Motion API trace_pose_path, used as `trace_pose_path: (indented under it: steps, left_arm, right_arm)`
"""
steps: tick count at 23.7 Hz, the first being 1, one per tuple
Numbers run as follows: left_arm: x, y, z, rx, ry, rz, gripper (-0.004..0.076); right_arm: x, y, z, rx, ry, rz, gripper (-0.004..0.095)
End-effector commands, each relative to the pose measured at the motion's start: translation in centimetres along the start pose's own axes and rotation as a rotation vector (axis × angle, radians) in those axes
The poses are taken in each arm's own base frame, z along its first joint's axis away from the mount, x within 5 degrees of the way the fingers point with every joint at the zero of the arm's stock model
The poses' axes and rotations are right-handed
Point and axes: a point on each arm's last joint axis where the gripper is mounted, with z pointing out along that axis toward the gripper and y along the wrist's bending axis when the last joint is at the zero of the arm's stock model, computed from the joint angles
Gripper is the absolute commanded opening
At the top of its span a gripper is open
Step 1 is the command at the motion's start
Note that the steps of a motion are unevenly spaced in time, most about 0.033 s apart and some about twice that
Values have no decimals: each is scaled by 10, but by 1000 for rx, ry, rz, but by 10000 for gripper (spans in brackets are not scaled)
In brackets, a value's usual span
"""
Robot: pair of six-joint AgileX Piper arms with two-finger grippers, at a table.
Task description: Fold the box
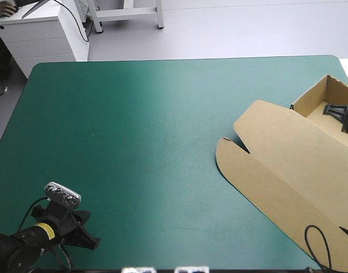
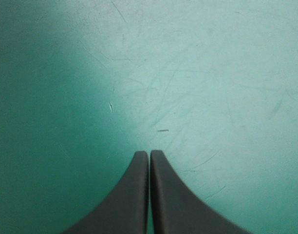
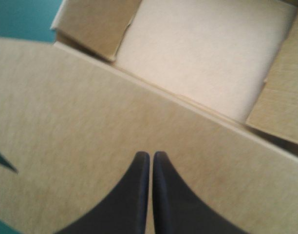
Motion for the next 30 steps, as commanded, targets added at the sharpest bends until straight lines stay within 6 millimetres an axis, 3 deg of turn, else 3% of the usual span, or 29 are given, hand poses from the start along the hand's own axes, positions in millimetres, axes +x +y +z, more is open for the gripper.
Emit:
trace_pose_path:
  steps: [1,3,6,10,11,18,26,30]
  left_arm:
    - [-10,0,-5,0,-75,1,-8]
    - [-10,0,-5,0,-75,1,-8]
    - [-10,0,-5,0,-75,1,-8]
    - [-10,0,-5,0,-75,1,-8]
    - [-10,0,-5,0,-75,1,-8]
    - [-10,0,-5,2,-75,-1,-8]
    - [-11,-1,-5,6,-75,-2,-8]
    - [-10,-1,-5,8,-74,-5,-8]
  right_arm:
    - [25,22,-28,-30,-58,-113,-14]
    - [43,30,-35,-39,-63,-167,-14]
    - [88,39,-54,-90,-125,-240,-14]
    - [124,35,-65,-112,-196,-264,-14]
    - [141,32,-67,-114,-234,-263,-14]
    - [213,21,-38,-160,-245,-322,-14]
    - [251,14,-7,-175,-247,-323,-14]
    - [253,13,-10,-177,-325,-313,-14]
